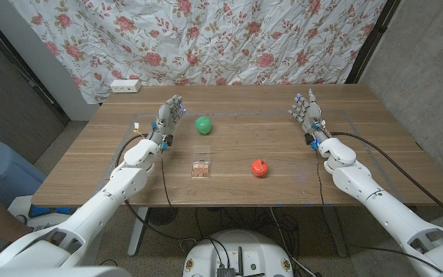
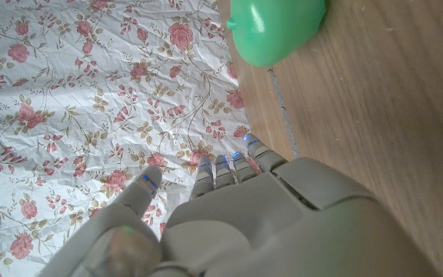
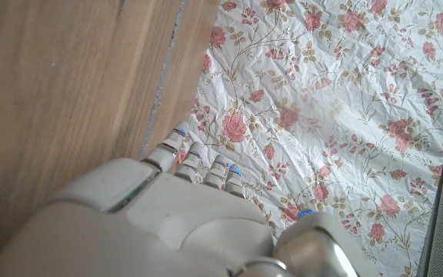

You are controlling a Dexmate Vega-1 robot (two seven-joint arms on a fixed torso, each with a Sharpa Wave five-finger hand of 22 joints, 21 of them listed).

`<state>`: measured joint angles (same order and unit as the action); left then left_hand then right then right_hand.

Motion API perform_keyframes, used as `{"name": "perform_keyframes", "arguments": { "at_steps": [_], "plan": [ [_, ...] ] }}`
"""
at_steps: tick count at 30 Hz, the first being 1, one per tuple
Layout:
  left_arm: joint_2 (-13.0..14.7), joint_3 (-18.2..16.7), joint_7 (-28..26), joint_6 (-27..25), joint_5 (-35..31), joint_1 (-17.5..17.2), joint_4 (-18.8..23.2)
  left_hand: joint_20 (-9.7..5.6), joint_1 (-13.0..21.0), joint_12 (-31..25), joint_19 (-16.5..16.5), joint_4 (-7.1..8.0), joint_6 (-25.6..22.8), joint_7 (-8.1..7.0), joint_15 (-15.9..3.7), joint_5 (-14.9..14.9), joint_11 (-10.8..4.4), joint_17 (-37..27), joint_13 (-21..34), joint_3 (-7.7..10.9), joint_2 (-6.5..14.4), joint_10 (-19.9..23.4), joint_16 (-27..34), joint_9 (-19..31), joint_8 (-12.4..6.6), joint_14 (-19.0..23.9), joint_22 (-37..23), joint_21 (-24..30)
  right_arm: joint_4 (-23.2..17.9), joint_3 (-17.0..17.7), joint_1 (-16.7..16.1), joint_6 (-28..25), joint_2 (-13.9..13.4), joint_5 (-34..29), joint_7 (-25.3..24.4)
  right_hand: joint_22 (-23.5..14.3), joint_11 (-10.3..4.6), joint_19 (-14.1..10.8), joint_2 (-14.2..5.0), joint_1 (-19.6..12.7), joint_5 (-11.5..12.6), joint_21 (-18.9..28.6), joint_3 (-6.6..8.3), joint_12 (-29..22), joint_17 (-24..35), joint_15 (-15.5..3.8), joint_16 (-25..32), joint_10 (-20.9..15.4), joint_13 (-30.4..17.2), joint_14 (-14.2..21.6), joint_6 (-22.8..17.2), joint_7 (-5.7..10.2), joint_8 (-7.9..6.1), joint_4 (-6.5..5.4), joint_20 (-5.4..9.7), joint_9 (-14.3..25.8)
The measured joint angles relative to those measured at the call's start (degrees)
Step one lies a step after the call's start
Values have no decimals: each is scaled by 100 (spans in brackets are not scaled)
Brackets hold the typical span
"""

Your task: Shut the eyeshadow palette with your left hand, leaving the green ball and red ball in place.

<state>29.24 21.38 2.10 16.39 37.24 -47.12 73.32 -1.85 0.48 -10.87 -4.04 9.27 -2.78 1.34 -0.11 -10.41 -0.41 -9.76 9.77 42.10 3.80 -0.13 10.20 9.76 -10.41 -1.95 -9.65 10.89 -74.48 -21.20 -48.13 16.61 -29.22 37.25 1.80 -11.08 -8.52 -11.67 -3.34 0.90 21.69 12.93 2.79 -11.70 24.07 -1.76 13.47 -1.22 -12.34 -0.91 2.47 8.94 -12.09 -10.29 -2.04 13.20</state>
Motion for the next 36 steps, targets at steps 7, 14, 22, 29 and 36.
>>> {"name": "perform_keyframes", "arguments": {
  "at_steps": [7, 14, 22, 29, 36],
  "plan": [
    [38, 1, 8, -25, -24, -7, 55, 0, 0, 0, 0, 12, 0, 0, 0, 0, 0, 0, 0, 12, 0, 0, 0, 0, 0, 0, -11, 0, 2, 0, 1, 0, -1, 3, 17, 0, 0, 0, 0, 0, 0, 0, 0, 0, 0, 0, 0, 0, -7, 0, 0, 0, 0, 0, 0, 0],
    [168, -26, -108, -98, -80, -128, 296, 1, 0, 0, 0, 12, 0, 0, -31, 0, -21, 1, 0, 12, 0, 21, 0, -1, 0, -31, -11, 0, 4, 0, 4, 0, -3, 5, 22, 1, 1, 1, 0, 0, 0, -1, 0, 0, 0, 1, 0, 0, -6, 0, 0, -1, 0, 1, 0, 0],
    [372, -106, -294, -207, -163, -311, 645, 1, 0, 0, 1, 12, 1, 0, -31, -22, -21, 1, -1, 12, -1, 21, 0, -1, 0, -31, -11, 0, 6, -2, 4, 0, -6, 8, 25, 1, 1, 1, 0, 0, 0, -1, 0, 0, 0, 1, 0, 0, -6, 0, 0, -1, 0, 1, 0, -1],
    [573, -142, -415, -317, -260, -452, 935, 40, 0, 0, 49, 12, 1, 0, -31, -22, -21, 1, -1, 12, -1, 21, 0, -1, 0, -98, -10, 0, 6, -2, 4, 0, -7, 9, 27, 1, 1, 1, 0, 0, 0, -1, 0, 0, -1, 1, 0, 0, -5, 0, 0, -1, 0, 1, 0, -1],
    [744, -149, -572, -407, -465, -551, 1177, 10, 0, 0, 345, -23, -21, -22, -51, -22, -20, 2, -2, 47, -1, 21, -27, -2, 0, -195, -10, -94, 6, -2, 4, -1, -7, 9, 14, 2, 1, 1, 0, 0, 0, -1, 0, 0, -1, 1, 0, 0, -5, 0, 0, -1, 0, 1, 0, -1]
  ]
}}
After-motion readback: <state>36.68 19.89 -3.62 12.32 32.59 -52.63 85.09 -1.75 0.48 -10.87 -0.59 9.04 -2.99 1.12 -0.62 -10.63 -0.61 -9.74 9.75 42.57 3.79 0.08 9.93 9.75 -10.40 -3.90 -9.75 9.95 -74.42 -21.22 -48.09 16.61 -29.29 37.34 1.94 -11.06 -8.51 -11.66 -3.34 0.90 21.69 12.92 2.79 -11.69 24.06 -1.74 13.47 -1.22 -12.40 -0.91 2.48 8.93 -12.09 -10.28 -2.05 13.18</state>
